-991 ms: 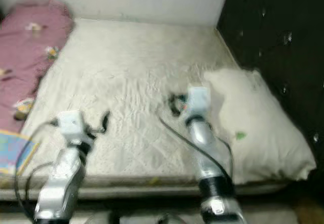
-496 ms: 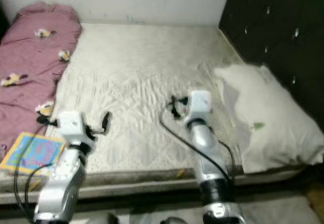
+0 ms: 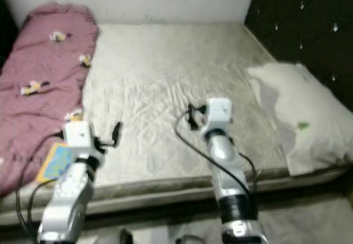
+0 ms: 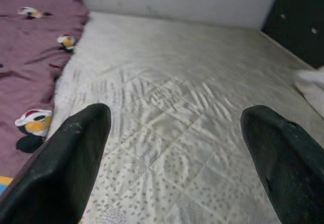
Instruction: Clean up the room
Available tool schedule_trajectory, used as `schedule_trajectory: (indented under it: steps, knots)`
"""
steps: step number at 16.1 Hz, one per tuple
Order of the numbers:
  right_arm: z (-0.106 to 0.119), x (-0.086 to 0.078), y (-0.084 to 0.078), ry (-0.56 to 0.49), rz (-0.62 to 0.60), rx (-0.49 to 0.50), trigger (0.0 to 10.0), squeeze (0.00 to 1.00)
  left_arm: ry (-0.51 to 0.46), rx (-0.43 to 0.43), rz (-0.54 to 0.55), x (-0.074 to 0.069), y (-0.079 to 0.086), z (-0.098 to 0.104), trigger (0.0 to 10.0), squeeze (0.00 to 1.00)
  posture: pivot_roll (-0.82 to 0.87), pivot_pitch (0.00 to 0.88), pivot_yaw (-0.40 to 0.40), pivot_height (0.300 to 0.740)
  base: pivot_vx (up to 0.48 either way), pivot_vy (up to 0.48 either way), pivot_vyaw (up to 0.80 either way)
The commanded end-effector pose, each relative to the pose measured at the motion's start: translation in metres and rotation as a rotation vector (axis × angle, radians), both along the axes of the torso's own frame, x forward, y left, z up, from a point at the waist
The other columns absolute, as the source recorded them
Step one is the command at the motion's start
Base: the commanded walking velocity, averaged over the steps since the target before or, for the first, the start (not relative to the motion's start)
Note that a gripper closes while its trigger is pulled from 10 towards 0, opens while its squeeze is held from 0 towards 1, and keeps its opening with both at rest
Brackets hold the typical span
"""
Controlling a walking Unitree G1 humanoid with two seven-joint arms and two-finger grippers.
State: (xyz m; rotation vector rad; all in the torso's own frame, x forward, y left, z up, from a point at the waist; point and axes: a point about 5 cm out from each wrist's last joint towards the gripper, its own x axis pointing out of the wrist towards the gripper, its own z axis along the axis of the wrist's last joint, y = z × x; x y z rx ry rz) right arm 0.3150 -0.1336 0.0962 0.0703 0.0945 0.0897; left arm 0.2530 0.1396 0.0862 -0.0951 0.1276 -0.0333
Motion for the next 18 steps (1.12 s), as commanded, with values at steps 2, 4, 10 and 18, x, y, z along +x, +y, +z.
schedule_trajectory:
  steps: [2,4,10,18]
  knots:
    - [0.0076,0.0036,0.0054,-0.025,0.016,0.004,10.0,0.0,-0.021,0.004,0.004,0.003,0.0033,0.0049,10.0,0.0,0.01,0.0,-0.082,0.74,0.0,0.48,0.0]
    - [0.0077,0.0041,0.0061,-0.025,0.018,0.006,10.0,0.0,-0.024,0.004,0.001,0.0032,0.0033,0.005,10.0,0.0,0.01,0.0,-0.083,0.74,0.0,0.48,-0.43]
    - [0.0073,0.0047,0.0062,-0.024,0.021,0.001,10.0,0.0,-0.024,0.011,0.013,0.0033,0.0051,0.0048,10.0,0.0,0.01,0.0,-0.083,0.74,0.0,0.48,0.0]
    - [0.0078,0.0064,0.0065,-0.025,0.031,-0.006,10.0,0.0,-0.067,0.06,0.018,0.0048,0.008,0.008,10.0,0.0,0.01,0.0,-0.087,0.74,0.0,0.48,0.0]
